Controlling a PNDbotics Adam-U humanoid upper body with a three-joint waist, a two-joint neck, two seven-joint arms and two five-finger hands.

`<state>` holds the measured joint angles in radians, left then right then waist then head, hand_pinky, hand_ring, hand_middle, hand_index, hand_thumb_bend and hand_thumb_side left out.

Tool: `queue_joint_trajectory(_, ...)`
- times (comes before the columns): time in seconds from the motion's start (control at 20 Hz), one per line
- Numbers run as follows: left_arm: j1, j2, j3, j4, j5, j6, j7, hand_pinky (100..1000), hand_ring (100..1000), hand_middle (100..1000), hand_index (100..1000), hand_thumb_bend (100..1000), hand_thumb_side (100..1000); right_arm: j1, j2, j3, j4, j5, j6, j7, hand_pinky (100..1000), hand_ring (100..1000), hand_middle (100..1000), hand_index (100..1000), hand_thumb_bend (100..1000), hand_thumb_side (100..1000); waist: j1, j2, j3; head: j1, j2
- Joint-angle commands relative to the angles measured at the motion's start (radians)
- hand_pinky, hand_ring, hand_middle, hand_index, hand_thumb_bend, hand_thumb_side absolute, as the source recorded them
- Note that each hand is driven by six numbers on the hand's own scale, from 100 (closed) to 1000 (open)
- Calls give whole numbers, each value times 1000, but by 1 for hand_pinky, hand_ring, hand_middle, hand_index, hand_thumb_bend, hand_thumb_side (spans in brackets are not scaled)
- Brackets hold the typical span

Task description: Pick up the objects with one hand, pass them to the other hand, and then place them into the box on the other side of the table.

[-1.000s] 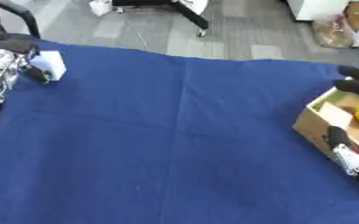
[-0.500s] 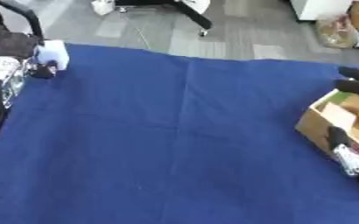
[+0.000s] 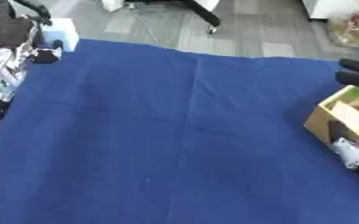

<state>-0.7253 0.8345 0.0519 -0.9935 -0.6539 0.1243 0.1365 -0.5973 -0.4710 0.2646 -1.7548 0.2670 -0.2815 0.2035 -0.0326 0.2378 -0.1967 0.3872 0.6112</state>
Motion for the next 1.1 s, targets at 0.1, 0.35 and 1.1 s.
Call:
queue_joint_trajectory(0.1, 27, 24, -27, -138, 240, -46, 59, 464, 345, 313, 350, 119, 100, -20, -23, -3, -39, 6, -2, 3, 1000, 923, 1000, 945, 100, 273, 3, -51, 5, -13, 11)
queue_joint_trajectory(0.35, 68, 1, -54, -247, 406, -76, 95, 465, 344, 312, 349, 131, 100, -28, -24, 5, -66, 19, 1, 4, 1000, 923, 998, 947, 100, 269, 0, -63, 9, -27, 20)
queue_joint_trajectory(1.1, 182, -207, -182, -528, 637, -182, 97, 474, 344, 311, 348, 228, 100, -114, -49, 57, -245, 57, -72, 16, 927, 873, 888, 905, 100, 107, -17, -101, 34, -217, 64)
